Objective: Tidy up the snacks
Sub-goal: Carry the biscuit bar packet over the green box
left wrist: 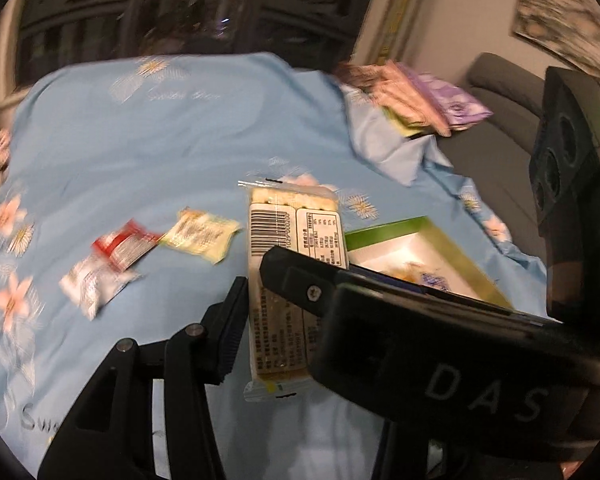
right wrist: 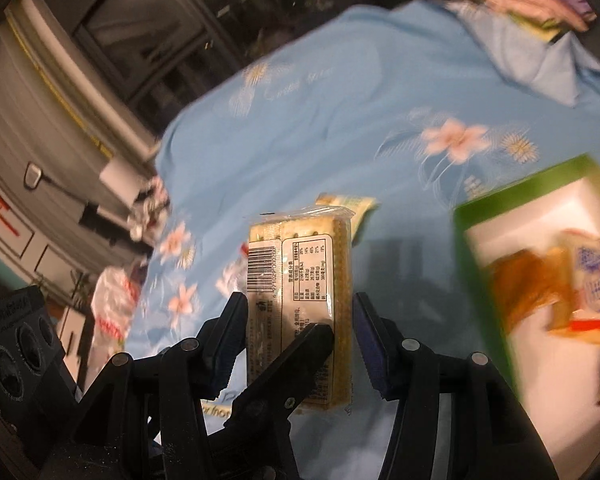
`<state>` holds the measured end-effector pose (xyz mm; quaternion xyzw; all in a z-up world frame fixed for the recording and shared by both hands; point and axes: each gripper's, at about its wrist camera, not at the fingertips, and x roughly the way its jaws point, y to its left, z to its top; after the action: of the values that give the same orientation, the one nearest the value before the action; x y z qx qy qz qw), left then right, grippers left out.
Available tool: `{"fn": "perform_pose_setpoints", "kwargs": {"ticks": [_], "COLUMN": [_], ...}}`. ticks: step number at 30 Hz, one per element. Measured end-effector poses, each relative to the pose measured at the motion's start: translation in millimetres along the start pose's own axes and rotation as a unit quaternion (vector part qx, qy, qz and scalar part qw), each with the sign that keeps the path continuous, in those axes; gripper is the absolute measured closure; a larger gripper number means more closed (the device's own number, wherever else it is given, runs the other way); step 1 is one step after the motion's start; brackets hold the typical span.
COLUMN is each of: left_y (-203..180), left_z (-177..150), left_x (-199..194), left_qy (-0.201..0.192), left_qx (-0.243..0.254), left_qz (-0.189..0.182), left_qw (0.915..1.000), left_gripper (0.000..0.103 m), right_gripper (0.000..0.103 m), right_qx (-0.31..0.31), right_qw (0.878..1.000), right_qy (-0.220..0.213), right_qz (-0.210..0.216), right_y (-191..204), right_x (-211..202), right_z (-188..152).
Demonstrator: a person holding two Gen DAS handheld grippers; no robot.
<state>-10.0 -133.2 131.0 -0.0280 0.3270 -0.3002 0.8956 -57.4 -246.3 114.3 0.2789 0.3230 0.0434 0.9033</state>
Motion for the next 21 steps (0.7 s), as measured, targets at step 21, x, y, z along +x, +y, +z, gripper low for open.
{"fn": "perform_pose_setpoints", "kwargs": {"ticks": [21], "left_y": [-103.0], "left_z": [5.0], "left_x": [98.6], "left_qy": [0.113], "left_qx": [0.062], "left_qz": [-0.127], "left_qw": [0.9835], "left_gripper": [0.055], "right_gripper": [0.048], "right_qx": [0.152], "right_qw": [0.982], "right_qy": [-0.055], "right_qz": [-0.096], "right_y": [-137.3], "right_x": [-53.0], "right_z": [9.5]}}
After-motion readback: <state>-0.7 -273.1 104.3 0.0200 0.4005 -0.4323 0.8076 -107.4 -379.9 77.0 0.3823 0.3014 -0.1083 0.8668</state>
